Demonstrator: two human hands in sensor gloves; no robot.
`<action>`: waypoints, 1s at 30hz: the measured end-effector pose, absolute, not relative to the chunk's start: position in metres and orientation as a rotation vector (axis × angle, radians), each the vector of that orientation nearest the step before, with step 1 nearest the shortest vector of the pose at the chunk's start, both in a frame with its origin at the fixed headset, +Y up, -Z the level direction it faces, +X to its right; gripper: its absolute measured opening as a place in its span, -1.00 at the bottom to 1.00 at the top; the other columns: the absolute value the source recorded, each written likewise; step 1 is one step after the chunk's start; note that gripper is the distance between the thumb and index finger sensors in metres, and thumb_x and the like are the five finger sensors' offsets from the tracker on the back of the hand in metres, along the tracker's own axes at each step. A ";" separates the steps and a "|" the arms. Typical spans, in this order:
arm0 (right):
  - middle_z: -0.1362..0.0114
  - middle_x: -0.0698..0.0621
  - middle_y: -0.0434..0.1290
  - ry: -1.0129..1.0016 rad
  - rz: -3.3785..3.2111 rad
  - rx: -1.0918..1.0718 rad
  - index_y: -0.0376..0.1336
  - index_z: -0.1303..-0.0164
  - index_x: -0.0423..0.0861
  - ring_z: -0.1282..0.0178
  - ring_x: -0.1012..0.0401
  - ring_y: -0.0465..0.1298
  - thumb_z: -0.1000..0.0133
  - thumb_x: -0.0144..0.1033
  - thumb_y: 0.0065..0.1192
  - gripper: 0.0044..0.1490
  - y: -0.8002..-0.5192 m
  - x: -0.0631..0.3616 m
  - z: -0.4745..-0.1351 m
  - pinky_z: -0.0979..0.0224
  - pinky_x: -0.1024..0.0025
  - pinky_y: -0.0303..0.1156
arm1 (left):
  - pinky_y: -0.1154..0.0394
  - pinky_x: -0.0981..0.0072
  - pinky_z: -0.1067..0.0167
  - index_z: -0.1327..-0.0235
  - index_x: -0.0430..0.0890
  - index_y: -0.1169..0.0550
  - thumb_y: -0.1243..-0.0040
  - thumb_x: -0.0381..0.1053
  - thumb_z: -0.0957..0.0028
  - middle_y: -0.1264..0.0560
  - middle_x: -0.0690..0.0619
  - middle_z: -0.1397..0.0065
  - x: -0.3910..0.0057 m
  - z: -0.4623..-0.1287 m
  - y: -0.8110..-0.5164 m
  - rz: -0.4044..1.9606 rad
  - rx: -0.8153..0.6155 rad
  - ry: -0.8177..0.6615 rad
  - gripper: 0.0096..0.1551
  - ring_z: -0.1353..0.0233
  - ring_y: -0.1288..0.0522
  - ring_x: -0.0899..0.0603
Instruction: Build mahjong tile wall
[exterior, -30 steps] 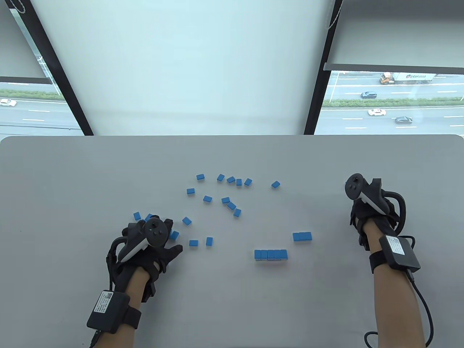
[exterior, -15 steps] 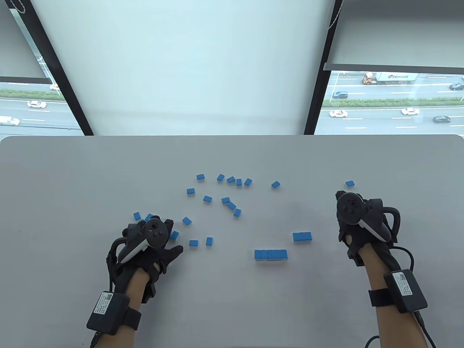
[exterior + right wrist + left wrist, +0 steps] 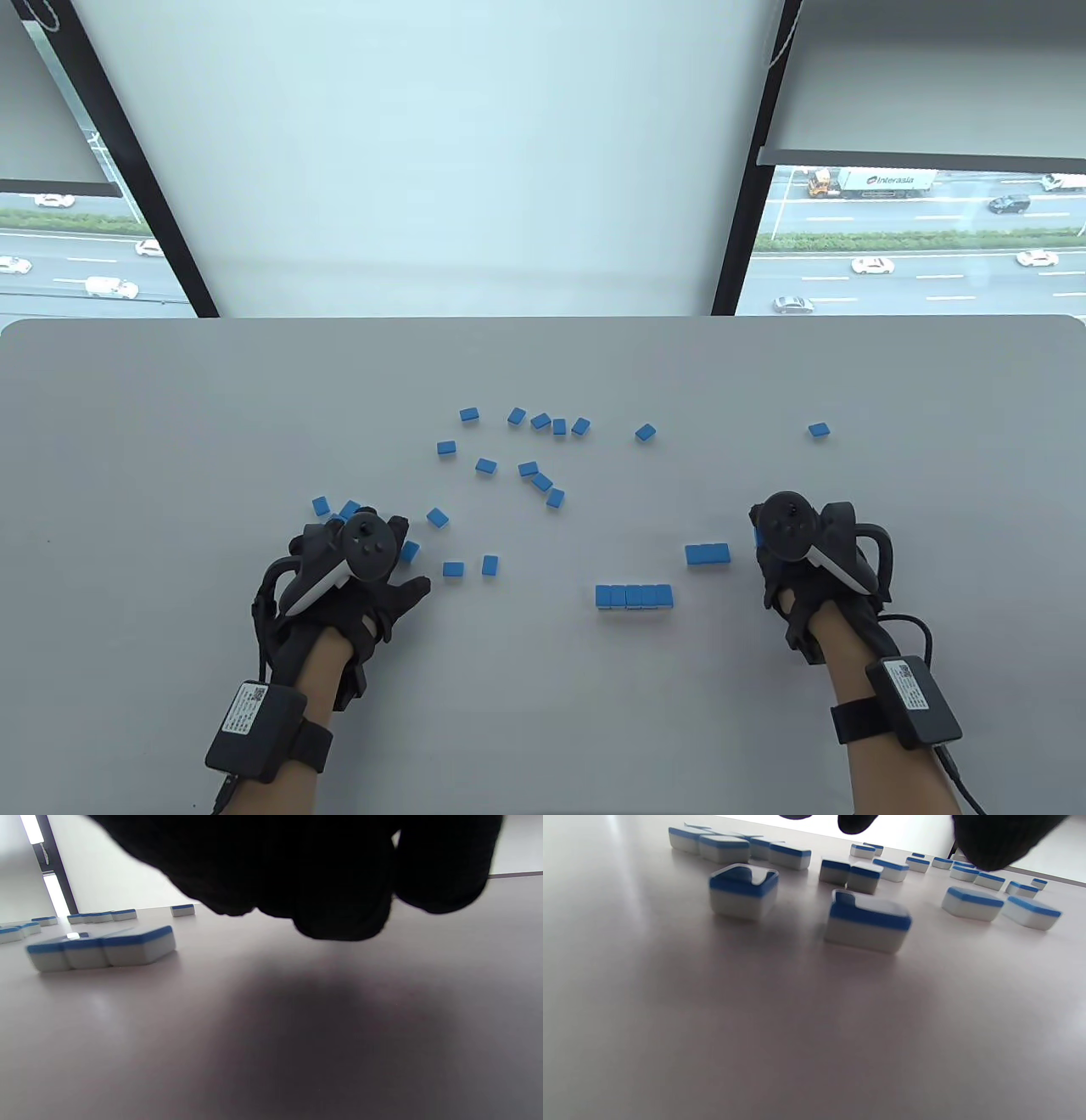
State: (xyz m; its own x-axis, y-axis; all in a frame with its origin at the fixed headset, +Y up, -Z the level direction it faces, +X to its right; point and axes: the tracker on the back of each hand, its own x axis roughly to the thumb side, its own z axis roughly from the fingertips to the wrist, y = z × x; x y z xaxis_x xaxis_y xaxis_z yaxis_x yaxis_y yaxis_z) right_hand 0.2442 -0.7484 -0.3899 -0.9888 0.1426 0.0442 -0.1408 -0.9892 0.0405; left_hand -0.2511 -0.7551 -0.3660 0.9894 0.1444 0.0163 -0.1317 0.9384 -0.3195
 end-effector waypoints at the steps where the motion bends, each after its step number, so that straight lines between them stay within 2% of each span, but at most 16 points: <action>1: -0.11 -0.04 0.53 0.065 3.000 0.084 0.27 -0.29 -0.07 0.20 0.09 0.65 0.11 -0.33 0.45 -0.29 -0.750 0.242 -0.390 -0.06 0.01 0.58 | 0.21 -0.56 -0.37 -0.62 0.20 -0.04 -0.02 0.52 0.12 0.10 0.01 -0.74 -0.251 -0.366 -0.755 0.140 -0.325 -0.040 0.04 -0.66 0.13 -0.41; 19: -0.11 -0.03 0.53 0.096 3.060 0.165 0.30 -0.28 -0.04 0.20 0.10 0.63 0.10 -0.29 0.46 -0.31 -0.756 0.223 -0.388 -0.06 0.01 0.56 | 0.21 -0.56 -0.37 -0.62 0.20 -0.04 -0.02 0.53 0.12 0.10 0.01 -0.74 -0.250 -0.366 -0.754 0.141 -0.323 -0.041 0.04 -0.66 0.13 -0.41; 30: -0.12 -0.02 0.52 0.116 3.063 0.164 0.29 -0.31 0.05 0.19 0.10 0.62 0.08 -0.20 0.43 -0.31 -0.756 0.223 -0.388 -0.08 0.01 0.54 | 0.21 -0.56 -0.38 -0.62 0.20 -0.03 -0.02 0.52 0.12 0.10 0.01 -0.74 -0.249 -0.367 -0.754 0.137 -0.319 -0.048 0.04 -0.66 0.12 -0.41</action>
